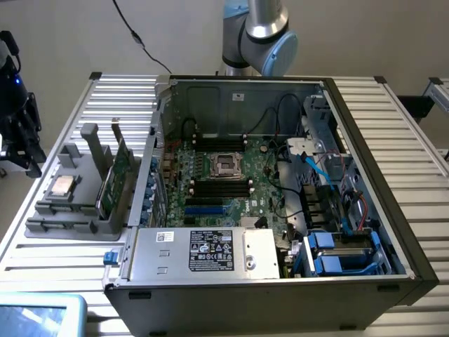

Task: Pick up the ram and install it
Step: 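Pick up the ram and move it above insertion slot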

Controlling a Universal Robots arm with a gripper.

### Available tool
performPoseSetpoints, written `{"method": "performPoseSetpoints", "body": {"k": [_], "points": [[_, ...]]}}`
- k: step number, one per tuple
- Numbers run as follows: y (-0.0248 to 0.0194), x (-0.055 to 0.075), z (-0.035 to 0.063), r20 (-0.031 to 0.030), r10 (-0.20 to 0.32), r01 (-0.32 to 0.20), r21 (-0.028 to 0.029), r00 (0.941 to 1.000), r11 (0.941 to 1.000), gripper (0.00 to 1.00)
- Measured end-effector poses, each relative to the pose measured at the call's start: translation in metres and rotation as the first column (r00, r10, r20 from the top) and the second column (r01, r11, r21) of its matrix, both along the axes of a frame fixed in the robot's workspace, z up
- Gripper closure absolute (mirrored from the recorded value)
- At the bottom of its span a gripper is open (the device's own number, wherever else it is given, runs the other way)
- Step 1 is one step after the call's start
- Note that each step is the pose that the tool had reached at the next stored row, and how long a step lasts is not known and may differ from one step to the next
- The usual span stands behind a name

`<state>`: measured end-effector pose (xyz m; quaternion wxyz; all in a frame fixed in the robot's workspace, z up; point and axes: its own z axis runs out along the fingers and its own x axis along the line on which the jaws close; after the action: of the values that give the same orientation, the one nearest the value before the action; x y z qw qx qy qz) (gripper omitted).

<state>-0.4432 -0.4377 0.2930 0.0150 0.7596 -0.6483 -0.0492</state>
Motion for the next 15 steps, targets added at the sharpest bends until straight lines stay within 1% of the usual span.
{"method": "performPoseSetpoints", "body": {"k": [15], "points": [[0.0000,0.0000,0.0000,-0.0001,0.000,0.000,0.0000,1.0000,1.0000,0.64]]}}
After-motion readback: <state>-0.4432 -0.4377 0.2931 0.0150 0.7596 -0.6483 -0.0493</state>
